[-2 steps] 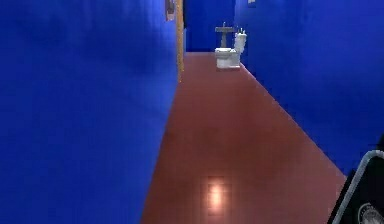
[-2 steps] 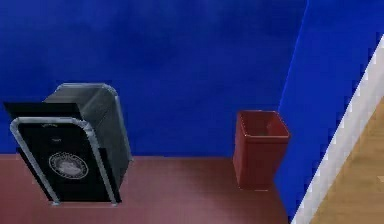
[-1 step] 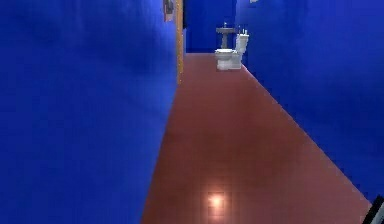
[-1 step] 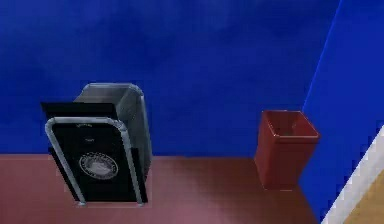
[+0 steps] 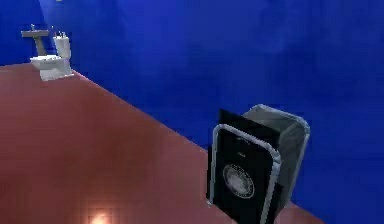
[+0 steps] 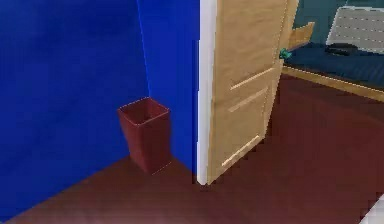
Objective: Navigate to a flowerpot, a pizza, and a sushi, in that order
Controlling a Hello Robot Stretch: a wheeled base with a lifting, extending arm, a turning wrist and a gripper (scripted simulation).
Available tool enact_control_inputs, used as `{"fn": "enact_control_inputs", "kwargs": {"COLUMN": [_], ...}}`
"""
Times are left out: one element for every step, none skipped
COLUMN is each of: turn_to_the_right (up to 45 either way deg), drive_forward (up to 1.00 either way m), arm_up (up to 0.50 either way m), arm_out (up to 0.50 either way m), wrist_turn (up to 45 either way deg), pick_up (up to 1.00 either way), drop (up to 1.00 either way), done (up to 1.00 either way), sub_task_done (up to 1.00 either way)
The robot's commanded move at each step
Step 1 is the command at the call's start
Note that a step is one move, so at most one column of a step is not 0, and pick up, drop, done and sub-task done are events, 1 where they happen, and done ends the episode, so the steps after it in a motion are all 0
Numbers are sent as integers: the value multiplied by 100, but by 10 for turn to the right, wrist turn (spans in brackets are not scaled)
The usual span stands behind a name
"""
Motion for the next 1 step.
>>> {"fn": "enact_control_inputs", "kwargs": {"turn_to_the_right": [420], "drive_forward": [0], "arm_up": [0], "arm_out": [0], "wrist_turn": [0], "pick_up": [0], "drop": [0], "done": [0], "sub_task_done": [0]}}
